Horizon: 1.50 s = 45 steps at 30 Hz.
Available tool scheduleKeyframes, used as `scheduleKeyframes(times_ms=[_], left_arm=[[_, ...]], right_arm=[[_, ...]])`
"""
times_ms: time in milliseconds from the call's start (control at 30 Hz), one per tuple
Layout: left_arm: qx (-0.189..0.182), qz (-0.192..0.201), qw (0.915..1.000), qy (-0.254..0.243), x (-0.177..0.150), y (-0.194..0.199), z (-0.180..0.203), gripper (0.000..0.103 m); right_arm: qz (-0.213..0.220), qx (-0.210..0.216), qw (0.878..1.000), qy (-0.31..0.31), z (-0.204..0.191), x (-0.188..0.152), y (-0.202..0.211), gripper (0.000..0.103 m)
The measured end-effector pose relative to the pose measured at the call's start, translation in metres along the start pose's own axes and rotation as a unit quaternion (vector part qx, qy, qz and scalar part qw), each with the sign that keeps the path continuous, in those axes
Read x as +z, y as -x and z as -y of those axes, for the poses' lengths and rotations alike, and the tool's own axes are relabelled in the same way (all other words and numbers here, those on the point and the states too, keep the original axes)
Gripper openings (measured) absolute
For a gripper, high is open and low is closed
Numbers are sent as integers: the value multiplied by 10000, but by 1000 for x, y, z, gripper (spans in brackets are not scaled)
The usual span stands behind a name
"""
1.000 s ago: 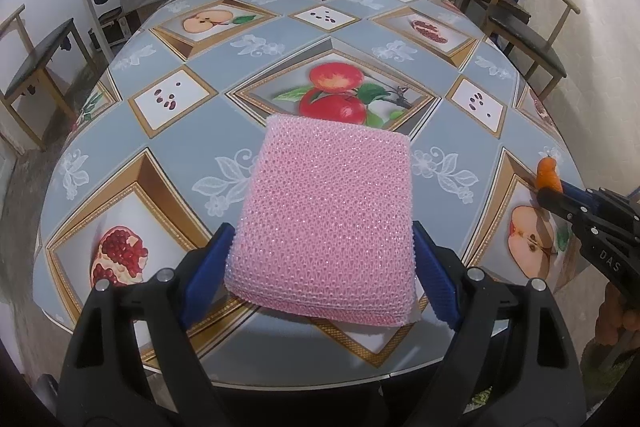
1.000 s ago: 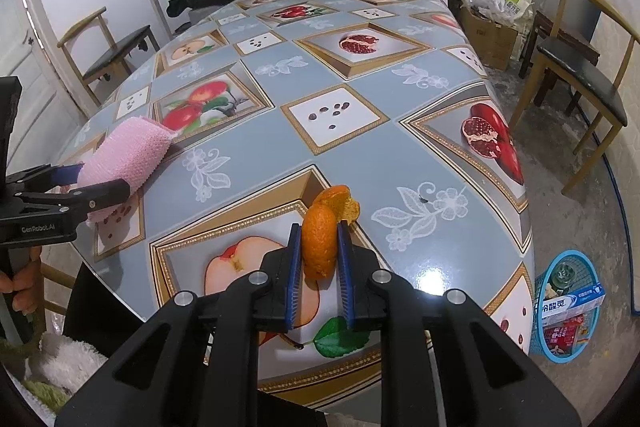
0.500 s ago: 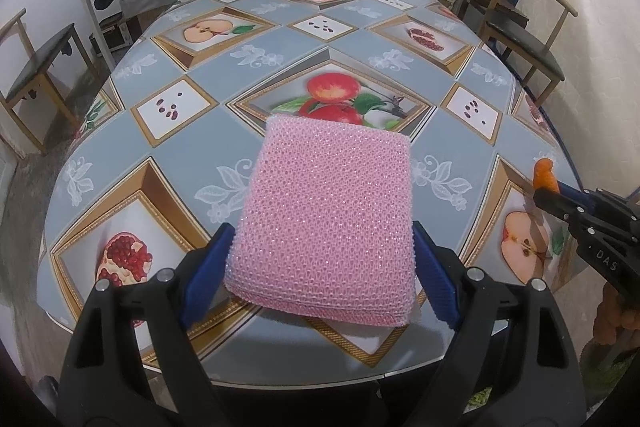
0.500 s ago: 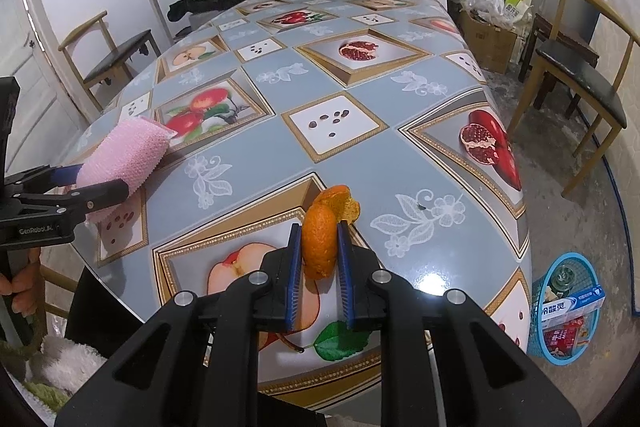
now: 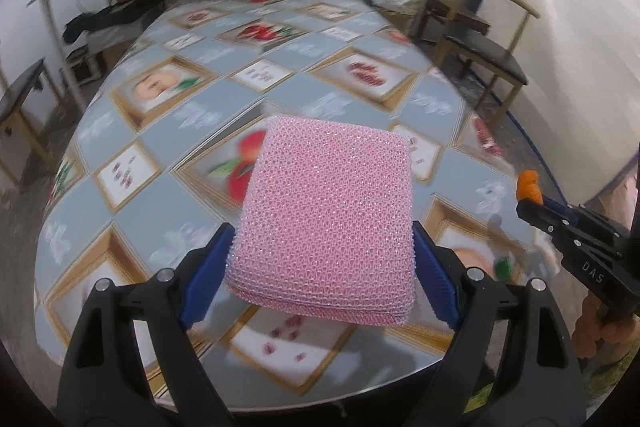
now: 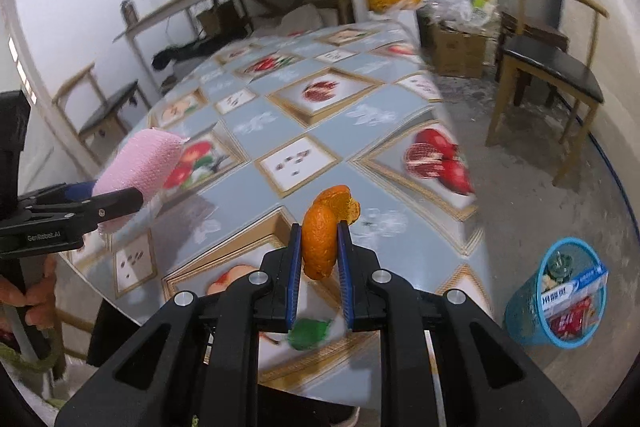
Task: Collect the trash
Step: 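Carry the sponge and orange over the blue wastebasket with both grippers, then open both grippers to drop the sponge and orange into the wastebasket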
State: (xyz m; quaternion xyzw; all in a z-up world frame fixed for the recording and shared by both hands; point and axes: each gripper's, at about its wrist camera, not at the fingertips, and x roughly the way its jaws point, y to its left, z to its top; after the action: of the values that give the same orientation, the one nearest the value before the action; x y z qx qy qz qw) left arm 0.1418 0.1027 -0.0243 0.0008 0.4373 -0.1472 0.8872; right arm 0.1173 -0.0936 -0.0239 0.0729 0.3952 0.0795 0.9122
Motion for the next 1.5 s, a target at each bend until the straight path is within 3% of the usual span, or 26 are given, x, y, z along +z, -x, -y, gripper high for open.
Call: scheduleKeyframes(times_ms=[200,400,567,833,933,1033,1200,1433,1500], left_arm=[[-567,4,9971,-510,29,-11,56,82],[-1241,-156,9852,-1169,56,-31,139,82],[-1770,-438,9663,-1816,67,-53,220,82],[-2175,-1277,9354,-2480,70,-113,338,82],[-2208,-1713,9217,-2690,63,-146,386,82],[-2256,-2088,9134,-2669,61,-182,420,82],[-2153,-2386,9113,-2572,55,-235,467,82],[-2190,-2249,9188,-2391,54,-282,521,86],[-2173,-2293,9218,-2246,49,-298,528,88]], right_arm=[[417,-449,9964,-585,57,1,33,17],[723,-1100,9798,-1504,138,-14,69,17],[659,-1683,9506,-2525,219,-48,87,17],[176,-2030,9033,-3775,311,-119,79,17],[72,-1974,8920,-4066,335,-138,69,17],[11,-1939,8873,-4185,352,-148,56,17],[-58,-1905,8915,-4110,378,-151,32,17],[-81,-1948,8958,-3995,418,-140,-9,21],[-180,-1923,8948,-4025,431,-144,-27,46]])
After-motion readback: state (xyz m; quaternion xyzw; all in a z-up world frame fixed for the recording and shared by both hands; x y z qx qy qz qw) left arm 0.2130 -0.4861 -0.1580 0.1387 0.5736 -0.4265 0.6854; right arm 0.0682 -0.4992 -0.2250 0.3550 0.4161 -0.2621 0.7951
